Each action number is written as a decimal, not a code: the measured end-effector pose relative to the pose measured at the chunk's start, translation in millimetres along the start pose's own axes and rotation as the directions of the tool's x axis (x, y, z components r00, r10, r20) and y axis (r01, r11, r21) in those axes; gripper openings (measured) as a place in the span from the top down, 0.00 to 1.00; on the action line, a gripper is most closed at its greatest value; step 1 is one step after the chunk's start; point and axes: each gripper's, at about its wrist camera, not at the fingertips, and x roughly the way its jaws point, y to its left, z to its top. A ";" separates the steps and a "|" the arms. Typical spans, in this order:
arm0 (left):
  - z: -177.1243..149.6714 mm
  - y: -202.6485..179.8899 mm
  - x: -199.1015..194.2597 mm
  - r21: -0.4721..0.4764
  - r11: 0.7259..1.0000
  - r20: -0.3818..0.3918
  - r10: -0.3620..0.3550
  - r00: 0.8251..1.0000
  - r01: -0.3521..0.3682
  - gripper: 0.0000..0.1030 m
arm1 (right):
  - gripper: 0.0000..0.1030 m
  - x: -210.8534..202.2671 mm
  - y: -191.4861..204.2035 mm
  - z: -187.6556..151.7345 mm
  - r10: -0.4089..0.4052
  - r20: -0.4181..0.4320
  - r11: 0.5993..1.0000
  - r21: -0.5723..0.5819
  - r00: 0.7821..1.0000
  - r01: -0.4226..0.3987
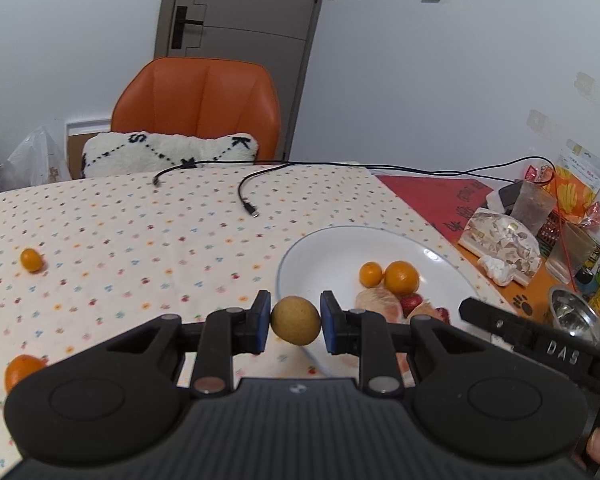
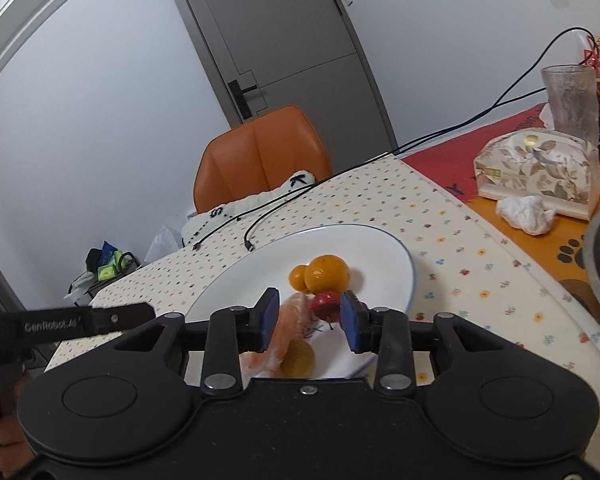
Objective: Organize fruits
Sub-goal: 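Open both grippers to release the brown fruit and pomelo into the bowl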
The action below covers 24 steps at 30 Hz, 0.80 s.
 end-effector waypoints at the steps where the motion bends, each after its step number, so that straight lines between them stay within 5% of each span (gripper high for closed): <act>1: 1.3 -2.8 0.7 0.004 1.000 0.002 -0.005 1.000 0.005 0.76 | 0.64 -0.4 -0.7 -0.3 -0.002 0.000 1.000 0.002 1.000 0.002; 9: 9.2 -17.5 -2.2 0.029 0.999 0.043 -0.024 0.999 0.023 0.71 | 0.59 -5.4 -0.5 0.6 -0.007 0.002 1.000 0.001 1.000 0.007; 24: 1.4 26.9 -34.4 -0.040 0.996 0.057 0.077 0.995 -0.075 0.30 | 0.49 0.4 20.4 -5.7 0.018 -0.013 1.000 -0.021 1.000 -0.018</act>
